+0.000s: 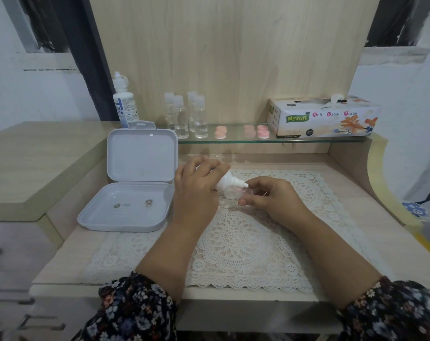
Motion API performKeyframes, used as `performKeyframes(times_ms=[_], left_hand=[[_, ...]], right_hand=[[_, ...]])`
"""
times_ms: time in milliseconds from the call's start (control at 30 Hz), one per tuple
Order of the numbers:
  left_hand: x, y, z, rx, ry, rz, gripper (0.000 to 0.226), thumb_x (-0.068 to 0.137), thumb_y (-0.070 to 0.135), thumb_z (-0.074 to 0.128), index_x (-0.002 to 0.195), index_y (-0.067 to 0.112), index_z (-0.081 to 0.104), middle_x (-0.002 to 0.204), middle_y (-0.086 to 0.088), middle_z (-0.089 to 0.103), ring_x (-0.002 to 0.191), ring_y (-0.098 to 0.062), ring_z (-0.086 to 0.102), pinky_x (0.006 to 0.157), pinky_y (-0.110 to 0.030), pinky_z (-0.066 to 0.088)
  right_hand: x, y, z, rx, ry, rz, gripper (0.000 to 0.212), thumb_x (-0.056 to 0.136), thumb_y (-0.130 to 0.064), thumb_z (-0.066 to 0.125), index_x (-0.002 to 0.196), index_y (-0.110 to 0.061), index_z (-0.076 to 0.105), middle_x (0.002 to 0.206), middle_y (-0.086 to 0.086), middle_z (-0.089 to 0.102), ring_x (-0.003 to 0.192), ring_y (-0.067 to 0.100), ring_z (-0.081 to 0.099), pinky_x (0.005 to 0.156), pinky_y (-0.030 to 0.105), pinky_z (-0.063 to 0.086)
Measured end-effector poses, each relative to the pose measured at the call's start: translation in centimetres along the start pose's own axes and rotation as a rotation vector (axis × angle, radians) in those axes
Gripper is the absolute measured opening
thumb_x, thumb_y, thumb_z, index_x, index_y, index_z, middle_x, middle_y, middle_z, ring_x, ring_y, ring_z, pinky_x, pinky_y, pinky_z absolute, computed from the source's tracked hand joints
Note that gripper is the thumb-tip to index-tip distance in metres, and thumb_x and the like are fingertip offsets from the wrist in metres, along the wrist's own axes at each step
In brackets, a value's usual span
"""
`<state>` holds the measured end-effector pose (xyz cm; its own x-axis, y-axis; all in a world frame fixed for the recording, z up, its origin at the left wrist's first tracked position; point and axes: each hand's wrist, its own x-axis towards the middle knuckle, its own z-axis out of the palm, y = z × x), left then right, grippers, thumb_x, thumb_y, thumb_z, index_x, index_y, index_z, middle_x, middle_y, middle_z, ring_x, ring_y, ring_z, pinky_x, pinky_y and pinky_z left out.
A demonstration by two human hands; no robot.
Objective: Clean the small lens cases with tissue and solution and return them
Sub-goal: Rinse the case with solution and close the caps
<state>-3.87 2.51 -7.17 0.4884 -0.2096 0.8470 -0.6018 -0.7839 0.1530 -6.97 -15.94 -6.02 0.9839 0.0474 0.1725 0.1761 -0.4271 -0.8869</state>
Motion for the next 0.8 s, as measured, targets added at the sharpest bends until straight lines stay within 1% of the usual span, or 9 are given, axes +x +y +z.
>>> performKeyframes(times_ms=[67, 167, 300, 433, 567, 700, 800], left_hand=[[0.0, 0.0, 0.0, 0.000, 0.000, -0.003, 0.054, 0.062, -0.008, 0.063, 0.108, 0.021, 0.068, 0.104, 0.007, 0.066, 0.106, -0.023, 0.050, 0.087, -0.045, 0.036], [0.0, 0.0, 0.0, -0.003, -0.005, -0.007, 0.053, 0.063, -0.006, 0.061, 0.107, 0.021, 0.068, 0.103, 0.007, 0.066, 0.105, -0.024, 0.050, 0.086, -0.046, 0.037], [0.0, 0.1, 0.0, -0.004, -0.014, -0.021, 0.054, 0.061, -0.007, 0.062, 0.107, 0.020, 0.068, 0.104, 0.007, 0.066, 0.106, -0.024, 0.051, 0.087, -0.047, 0.037], [0.0, 0.3, -0.1, 0.004, -0.031, -0.090, 0.058, 0.060, -0.008, 0.066, 0.110, 0.021, 0.067, 0.107, 0.008, 0.065, 0.108, -0.021, 0.047, 0.090, -0.042, 0.034], [0.1, 0.2, -0.4, -0.004, -0.006, -0.151, 0.057, 0.058, -0.011, 0.065, 0.106, 0.020, 0.067, 0.106, 0.007, 0.065, 0.105, -0.024, 0.050, 0.086, -0.038, 0.030], [0.1, -0.2, -0.9, 0.023, -0.001, -0.160, 0.060, 0.056, -0.015, 0.064, 0.106, 0.019, 0.068, 0.105, 0.005, 0.066, 0.105, -0.028, 0.052, 0.085, -0.041, 0.033], [0.1, -0.5, -1.1, 0.056, -0.019, -0.162, 0.062, 0.057, -0.014, 0.064, 0.108, 0.021, 0.069, 0.106, 0.006, 0.066, 0.107, -0.029, 0.053, 0.086, -0.044, 0.035]], right_hand=[[0.0, 0.0, 0.0, -0.003, 0.004, 0.005, 0.035, 0.068, -0.024, 0.086, 0.099, -0.021, 0.070, 0.081, 0.001, 0.071, 0.061, -0.003, 0.057, 0.060, 0.011, 0.044], [-0.1, -0.1, 0.0, -0.003, 0.010, 0.005, 0.035, 0.068, -0.023, 0.086, 0.098, -0.023, 0.068, 0.081, 0.000, 0.070, 0.060, -0.005, 0.056, 0.059, 0.008, 0.043], [-0.1, -0.1, 0.0, 0.006, 0.004, 0.008, 0.032, 0.068, -0.022, 0.085, 0.096, -0.023, 0.069, 0.079, 0.000, 0.071, 0.059, -0.005, 0.057, 0.057, 0.008, 0.043], [-0.2, -0.2, -0.1, 0.011, 0.005, 0.008, 0.030, 0.068, -0.024, 0.085, 0.094, -0.026, 0.069, 0.079, 0.000, 0.071, 0.061, -0.003, 0.058, 0.059, 0.011, 0.045], [-0.2, -0.2, -0.3, -0.006, 0.044, 0.002, 0.029, 0.070, -0.025, 0.084, 0.095, -0.026, 0.070, 0.085, 0.006, 0.072, 0.061, -0.006, 0.056, 0.060, 0.008, 0.045], [-0.3, -0.3, -0.6, 0.024, 0.075, 0.017, 0.026, 0.070, -0.028, 0.083, 0.091, -0.031, 0.068, 0.086, 0.007, 0.071, 0.063, -0.001, 0.057, 0.059, 0.009, 0.046], [-0.4, -0.4, -0.6, 0.042, 0.091, 0.029, 0.026, 0.070, -0.027, 0.084, 0.090, -0.031, 0.068, 0.087, 0.007, 0.069, 0.060, -0.004, 0.056, 0.057, 0.010, 0.046]])
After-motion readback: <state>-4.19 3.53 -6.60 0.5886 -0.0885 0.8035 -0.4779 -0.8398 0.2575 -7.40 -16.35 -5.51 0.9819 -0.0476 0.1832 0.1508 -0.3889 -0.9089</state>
